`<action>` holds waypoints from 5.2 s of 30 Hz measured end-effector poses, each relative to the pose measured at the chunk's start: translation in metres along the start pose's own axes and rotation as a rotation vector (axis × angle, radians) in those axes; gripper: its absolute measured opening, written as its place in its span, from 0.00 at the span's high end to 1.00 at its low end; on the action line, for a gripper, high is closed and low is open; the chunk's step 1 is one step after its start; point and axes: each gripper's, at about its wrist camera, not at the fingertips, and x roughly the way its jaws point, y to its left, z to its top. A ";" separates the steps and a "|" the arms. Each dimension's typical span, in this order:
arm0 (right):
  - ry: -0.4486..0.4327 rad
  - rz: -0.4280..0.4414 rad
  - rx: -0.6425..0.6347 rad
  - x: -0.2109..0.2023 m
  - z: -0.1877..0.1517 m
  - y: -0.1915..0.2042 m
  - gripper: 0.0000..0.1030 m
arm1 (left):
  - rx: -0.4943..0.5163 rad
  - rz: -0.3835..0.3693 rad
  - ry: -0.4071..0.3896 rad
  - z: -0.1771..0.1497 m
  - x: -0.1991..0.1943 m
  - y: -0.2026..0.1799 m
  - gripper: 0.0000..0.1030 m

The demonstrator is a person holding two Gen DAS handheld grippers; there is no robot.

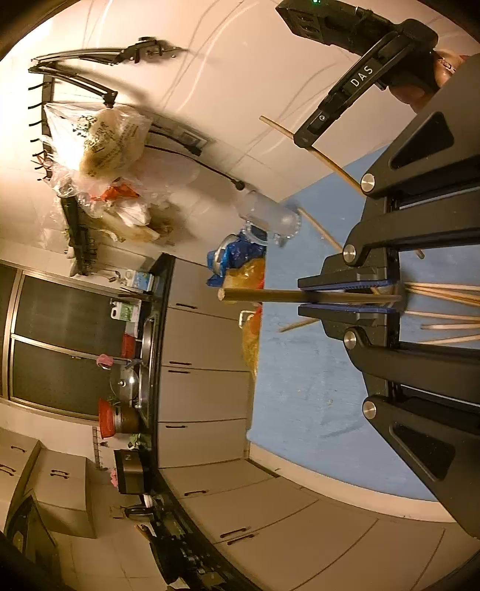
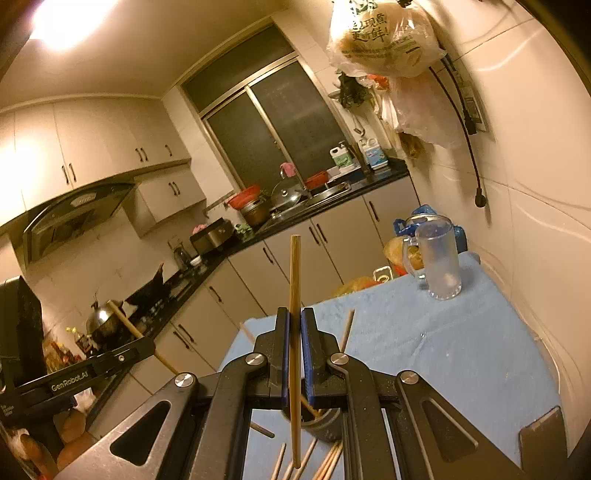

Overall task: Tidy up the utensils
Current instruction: 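Carry the upright chopsticks with both tools over the grey cup, then open both tools to drop the chopsticks into the grey cup, then move both open tools back to the remaining chopsticks, then close the left tool on a chopstick while the right tool grasps another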

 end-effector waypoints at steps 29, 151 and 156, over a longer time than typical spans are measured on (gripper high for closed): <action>0.091 -0.080 -0.017 0.086 -0.023 -0.019 0.94 | -0.057 -0.014 0.131 -0.028 0.093 0.019 0.94; 0.716 -0.335 -0.155 0.115 -0.176 -0.082 0.77 | -0.053 0.139 0.310 -0.235 0.118 0.086 0.88; 0.712 -0.276 -0.124 0.109 -0.178 -0.075 0.93 | -0.085 0.093 0.312 -0.233 0.117 0.091 0.93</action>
